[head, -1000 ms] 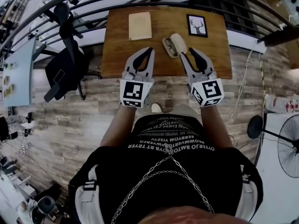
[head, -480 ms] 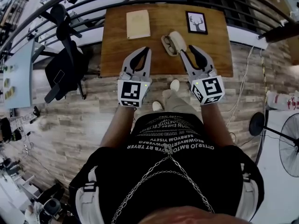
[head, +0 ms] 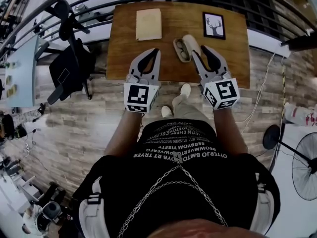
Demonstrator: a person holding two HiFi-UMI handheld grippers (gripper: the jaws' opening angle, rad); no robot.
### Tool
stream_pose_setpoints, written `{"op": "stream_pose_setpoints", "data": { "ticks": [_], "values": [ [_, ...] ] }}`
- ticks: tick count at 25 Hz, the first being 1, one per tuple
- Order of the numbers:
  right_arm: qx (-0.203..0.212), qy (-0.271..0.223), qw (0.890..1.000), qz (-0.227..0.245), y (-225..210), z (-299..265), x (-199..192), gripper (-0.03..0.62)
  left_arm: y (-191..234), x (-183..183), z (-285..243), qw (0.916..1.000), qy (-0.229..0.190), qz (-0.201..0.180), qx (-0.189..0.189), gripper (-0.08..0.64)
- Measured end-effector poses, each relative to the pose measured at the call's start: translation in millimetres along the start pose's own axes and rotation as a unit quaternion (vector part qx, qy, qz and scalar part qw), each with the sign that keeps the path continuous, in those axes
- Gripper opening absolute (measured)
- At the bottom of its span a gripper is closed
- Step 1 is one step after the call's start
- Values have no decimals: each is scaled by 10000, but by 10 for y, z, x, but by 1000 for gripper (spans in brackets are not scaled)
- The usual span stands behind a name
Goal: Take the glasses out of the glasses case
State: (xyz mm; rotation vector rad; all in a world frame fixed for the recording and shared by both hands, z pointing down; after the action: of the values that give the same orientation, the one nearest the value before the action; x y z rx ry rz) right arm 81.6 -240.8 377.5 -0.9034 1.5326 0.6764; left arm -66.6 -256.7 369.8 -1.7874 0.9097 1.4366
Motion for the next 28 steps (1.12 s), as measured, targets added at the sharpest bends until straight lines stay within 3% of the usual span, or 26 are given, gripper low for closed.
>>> {"op": "stream_pose_setpoints", "data": {
  "ticks": [14, 28],
  "values": [
    [300, 279, 9991, -114, -524, -485, -120, 127, 91, -152, -568, 9992, 333, 180, 161, 28],
    [487, 485, 9972, -289, -847, -839, -372, 127, 175, -246, -983, 9985, 381, 250, 305, 29]
  ]
}}
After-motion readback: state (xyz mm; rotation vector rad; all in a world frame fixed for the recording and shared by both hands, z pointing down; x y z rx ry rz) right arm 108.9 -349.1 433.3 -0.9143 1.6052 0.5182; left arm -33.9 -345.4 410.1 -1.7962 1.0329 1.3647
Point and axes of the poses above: the fingertips, and each gripper's own axes: z backward along the fingers, y to its left, x out of its top, the point moved 2 cm from there along z, backward along the fingers, and after that the axes turned 7 degrees about x, right-handed, at the moved point
